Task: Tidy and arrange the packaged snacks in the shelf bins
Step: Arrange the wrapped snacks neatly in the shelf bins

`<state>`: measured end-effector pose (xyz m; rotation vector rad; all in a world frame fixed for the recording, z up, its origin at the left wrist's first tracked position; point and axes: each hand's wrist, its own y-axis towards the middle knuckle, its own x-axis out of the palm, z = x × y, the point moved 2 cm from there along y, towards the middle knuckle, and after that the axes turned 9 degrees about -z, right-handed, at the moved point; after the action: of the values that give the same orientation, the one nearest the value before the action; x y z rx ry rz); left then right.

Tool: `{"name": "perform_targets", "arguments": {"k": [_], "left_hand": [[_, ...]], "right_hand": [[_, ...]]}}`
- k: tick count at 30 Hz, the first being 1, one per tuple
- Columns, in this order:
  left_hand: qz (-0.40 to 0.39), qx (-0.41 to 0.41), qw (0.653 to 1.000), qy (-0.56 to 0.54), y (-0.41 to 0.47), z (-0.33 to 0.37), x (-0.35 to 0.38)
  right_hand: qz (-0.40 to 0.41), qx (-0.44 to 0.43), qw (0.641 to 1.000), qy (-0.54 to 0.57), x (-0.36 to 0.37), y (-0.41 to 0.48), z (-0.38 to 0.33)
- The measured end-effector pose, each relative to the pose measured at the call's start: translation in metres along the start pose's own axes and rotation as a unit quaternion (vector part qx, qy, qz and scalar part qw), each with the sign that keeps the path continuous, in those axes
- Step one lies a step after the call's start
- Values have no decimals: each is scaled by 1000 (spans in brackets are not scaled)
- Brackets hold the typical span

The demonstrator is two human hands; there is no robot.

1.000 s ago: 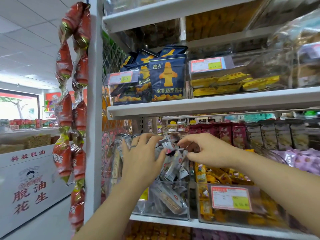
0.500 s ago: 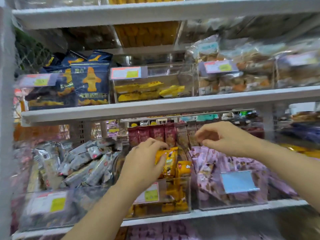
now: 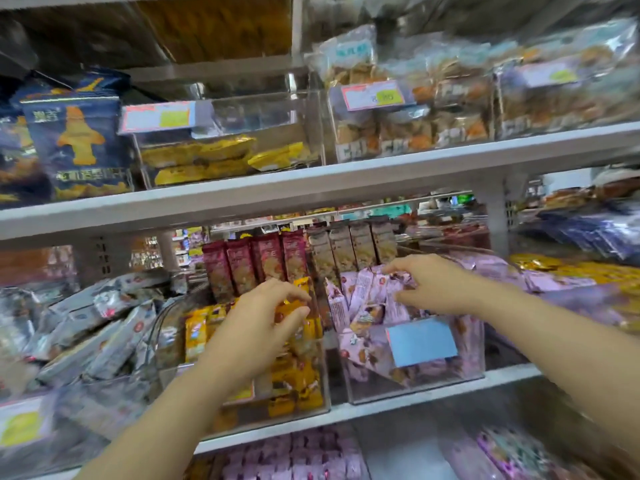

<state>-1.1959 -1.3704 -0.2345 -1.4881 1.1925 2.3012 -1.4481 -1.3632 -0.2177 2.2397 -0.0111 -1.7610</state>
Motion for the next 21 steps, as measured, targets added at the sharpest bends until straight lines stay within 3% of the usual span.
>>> {"name": "perform_targets", "arguments": {"k": [5, 9, 16, 21], "left_hand": [[39, -123, 992, 2, 12, -22, 3], [-47, -191, 977, 86, 18, -34, 9], [-70, -149, 986, 2, 18, -29, 7], [-101, -145, 984, 25, 17, -24, 6]], "right_hand": [[-17, 26, 1000, 2, 11, 9, 1], [-18, 7, 998, 57, 5, 9, 0], [-43, 24, 997, 62, -4, 9, -1], [-161, 66, 983, 53, -14, 6, -10]]}}
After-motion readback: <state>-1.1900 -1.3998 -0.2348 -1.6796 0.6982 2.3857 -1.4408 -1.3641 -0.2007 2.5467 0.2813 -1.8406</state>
